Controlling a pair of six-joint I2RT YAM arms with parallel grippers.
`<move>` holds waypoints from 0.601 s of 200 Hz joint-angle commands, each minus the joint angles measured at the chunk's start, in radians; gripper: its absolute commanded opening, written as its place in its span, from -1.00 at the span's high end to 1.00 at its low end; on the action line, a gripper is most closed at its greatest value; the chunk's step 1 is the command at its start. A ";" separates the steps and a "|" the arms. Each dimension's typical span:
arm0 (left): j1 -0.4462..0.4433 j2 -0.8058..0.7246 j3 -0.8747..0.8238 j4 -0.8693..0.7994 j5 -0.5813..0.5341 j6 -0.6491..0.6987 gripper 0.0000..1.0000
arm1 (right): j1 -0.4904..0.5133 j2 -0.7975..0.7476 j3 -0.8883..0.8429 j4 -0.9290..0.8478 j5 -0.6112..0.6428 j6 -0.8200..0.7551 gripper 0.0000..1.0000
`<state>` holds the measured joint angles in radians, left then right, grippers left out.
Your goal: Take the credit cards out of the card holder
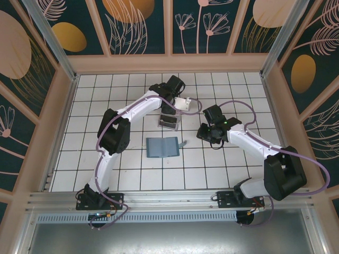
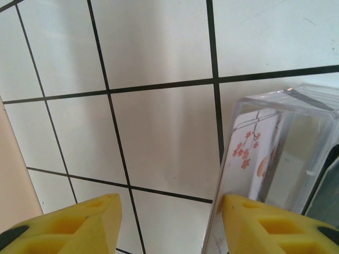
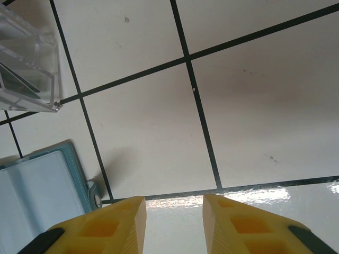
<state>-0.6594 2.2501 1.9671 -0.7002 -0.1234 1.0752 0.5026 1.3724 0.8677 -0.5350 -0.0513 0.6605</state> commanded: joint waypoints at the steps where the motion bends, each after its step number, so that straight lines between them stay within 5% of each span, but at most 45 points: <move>1: 0.009 -0.106 -0.067 0.086 0.020 -0.048 -0.10 | -0.012 -0.023 0.008 -0.028 0.059 -0.024 0.31; 21: 0.018 -0.201 -0.187 0.202 0.046 -0.106 -0.22 | -0.018 -0.022 0.014 -0.030 0.138 -0.065 0.18; 51: 0.032 -0.356 -0.415 0.403 0.058 -0.192 -0.96 | -0.058 -0.017 0.011 0.008 0.198 -0.150 -0.24; 80: 0.054 -0.475 -0.600 0.562 0.021 -0.330 -0.97 | -0.103 -0.025 0.009 0.073 0.308 -0.238 -0.96; 120: 0.113 -0.654 -0.896 0.848 -0.126 -0.603 -0.97 | -0.187 -0.031 -0.050 0.274 0.463 -0.361 -0.98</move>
<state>-0.5903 1.6897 1.2118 -0.0830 -0.1452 0.7006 0.3668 1.3617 0.8612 -0.4175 0.2546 0.4061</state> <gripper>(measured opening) 0.985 0.989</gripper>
